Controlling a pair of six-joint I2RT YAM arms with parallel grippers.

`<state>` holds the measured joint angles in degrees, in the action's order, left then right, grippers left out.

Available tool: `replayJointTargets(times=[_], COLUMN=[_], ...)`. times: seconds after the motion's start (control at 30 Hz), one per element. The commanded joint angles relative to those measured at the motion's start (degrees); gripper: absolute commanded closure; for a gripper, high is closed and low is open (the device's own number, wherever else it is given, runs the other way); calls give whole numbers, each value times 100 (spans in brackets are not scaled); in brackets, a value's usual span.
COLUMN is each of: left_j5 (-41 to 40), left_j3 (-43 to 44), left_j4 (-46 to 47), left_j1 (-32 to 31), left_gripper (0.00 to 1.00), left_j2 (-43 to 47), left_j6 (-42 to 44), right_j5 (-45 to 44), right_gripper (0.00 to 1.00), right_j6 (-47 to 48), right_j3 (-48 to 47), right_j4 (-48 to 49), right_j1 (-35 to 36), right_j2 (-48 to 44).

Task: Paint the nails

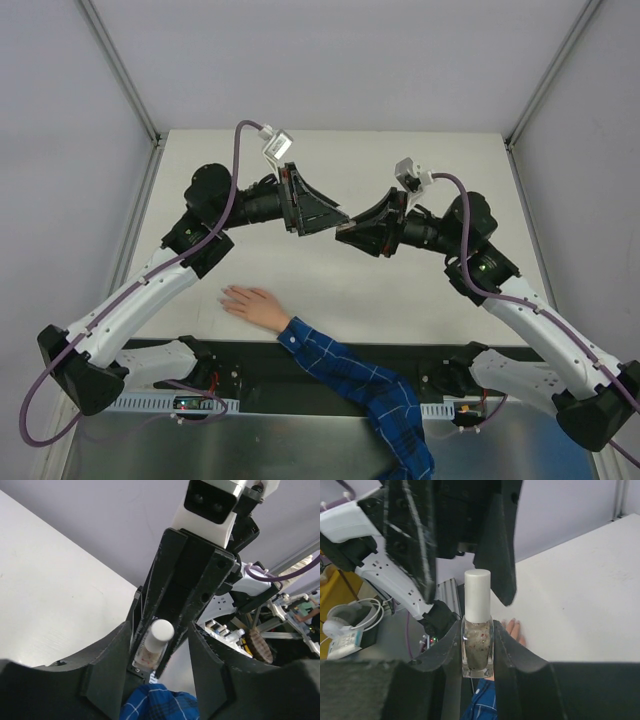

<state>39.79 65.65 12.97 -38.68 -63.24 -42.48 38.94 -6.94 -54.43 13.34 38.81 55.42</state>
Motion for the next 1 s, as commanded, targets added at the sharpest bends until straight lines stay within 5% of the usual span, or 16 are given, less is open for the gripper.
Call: replayJointTargets(times=[0.0, 0.13, 0.17, 0.27, 0.3, 0.33, 0.37, 0.4, 0.43, 0.47, 0.67, 0.8, 0.97], left_j5=[547, 547, 478, -48, -964, -1565, -2328, -3362, -3729, -3881, -3883, -3804, -2342], left_j3=[-8, 36, 88, 324, 395, 466, 649, 764, 887, 1097, 1433, 1451, 978], left_j4=[821, 777, 725, -134, -790, -1188, -1514, -1761, -2198, -2333, -2528, -2484, -1801], left_j1=[53, 44, 44, 1, -174, -358, -560, -936, -1027, -1037, -1046, -1037, -670], left_gripper=[55, 77, 98, 100, 100, 100, 100, 100, 100, 100, 100, 100, 27], left_j2=[-232, -320, -329, -329, -268, -215, -189, -223, -267, -398, -575, -479, -85], left_j6=[-410, -375, -349, -16, 316, 458, 590, 731, 706, 628, 451, 459, 600], right_j5=[404, 343, 264, -1075, -1977, -4597, -6111, -7379, -8645, -8840, -7543, -5948, -3713], right_gripper=[100, 100, 100, 100, 100, 100, 100, 100, 100, 100, 100, 100, 100], right_j6=[-378, -370, -309, 269, 1151, 1569, 2104, 3127, 3668, 3900, 3683, 3077, 1805], right_j3=[12, 12, 12, -93, -189, -269, -391, -410, -419, -532, -472, -436, -226], right_j4=[801, 793, 775, -65, -834, -1068, -1132, -680, -371, -202, -297, -770, -878], right_j1=[-49, -57, -57, 178, 850, 1387, 2019, 3113, 3446, 3641, 3608, 2932, 1660], right_j2=[-31, -40, -49, -233, -338, -417, -366, -269, -147, 124, 93, -84, -312])
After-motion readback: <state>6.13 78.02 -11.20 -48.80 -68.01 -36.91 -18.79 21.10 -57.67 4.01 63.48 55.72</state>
